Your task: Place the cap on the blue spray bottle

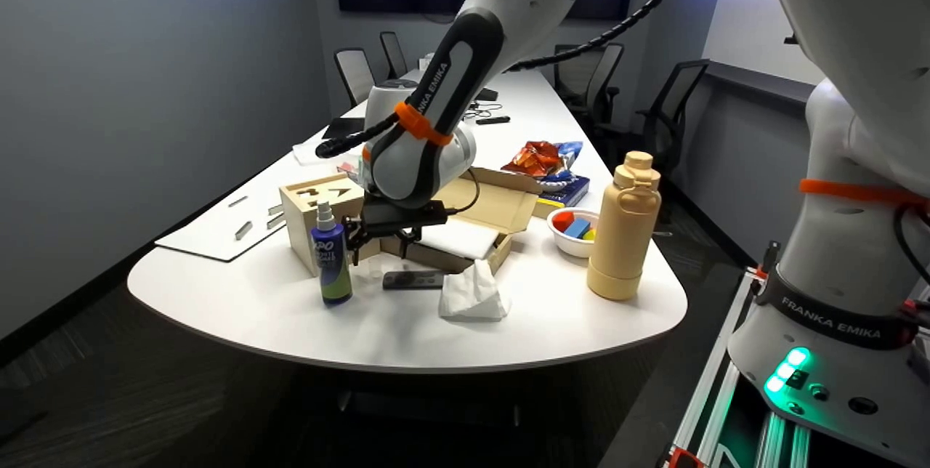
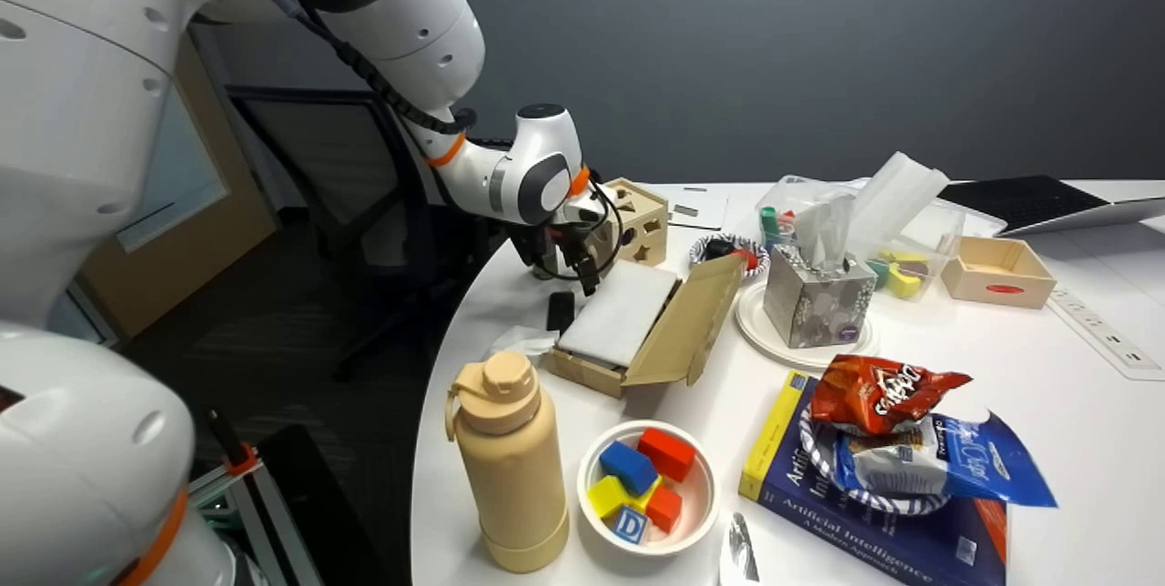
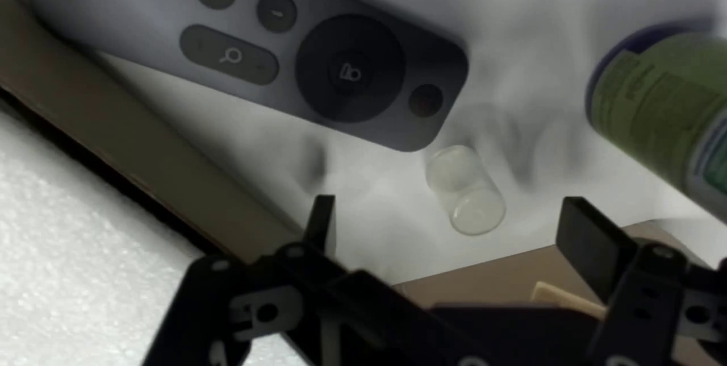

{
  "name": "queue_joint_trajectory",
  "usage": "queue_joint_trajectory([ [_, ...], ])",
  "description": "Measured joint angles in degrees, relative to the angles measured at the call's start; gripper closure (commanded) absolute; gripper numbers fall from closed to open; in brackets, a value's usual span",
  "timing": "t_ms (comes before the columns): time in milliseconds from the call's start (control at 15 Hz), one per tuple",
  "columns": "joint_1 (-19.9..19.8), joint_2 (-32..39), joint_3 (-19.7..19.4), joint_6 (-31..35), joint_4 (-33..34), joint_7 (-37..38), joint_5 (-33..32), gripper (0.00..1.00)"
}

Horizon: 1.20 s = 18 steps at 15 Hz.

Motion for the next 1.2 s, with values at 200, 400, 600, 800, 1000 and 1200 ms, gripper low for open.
queue_joint_trajectory([
  [200,0.68,0.75,-1.05,-0.07,1.13,0.73,-0.51,0.01],
  [400,0.93,1.4,-1.65,-0.19,1.99,1.27,-1.04,0.32],
  [600,1.03,1.72,-1.82,-0.69,2.59,1.35,-1.38,0.52],
  [800,1.16,1.74,-1.79,-1.86,2.81,1.35,-1.57,0.61],
  [1000,1.17,1.74,-1.65,-3.54,3.14,1.36,-1.72,0.53],
  [1200,1.17,1.74,-1.5,-5.11,3.72,1.36,-1.82,0.51],
])
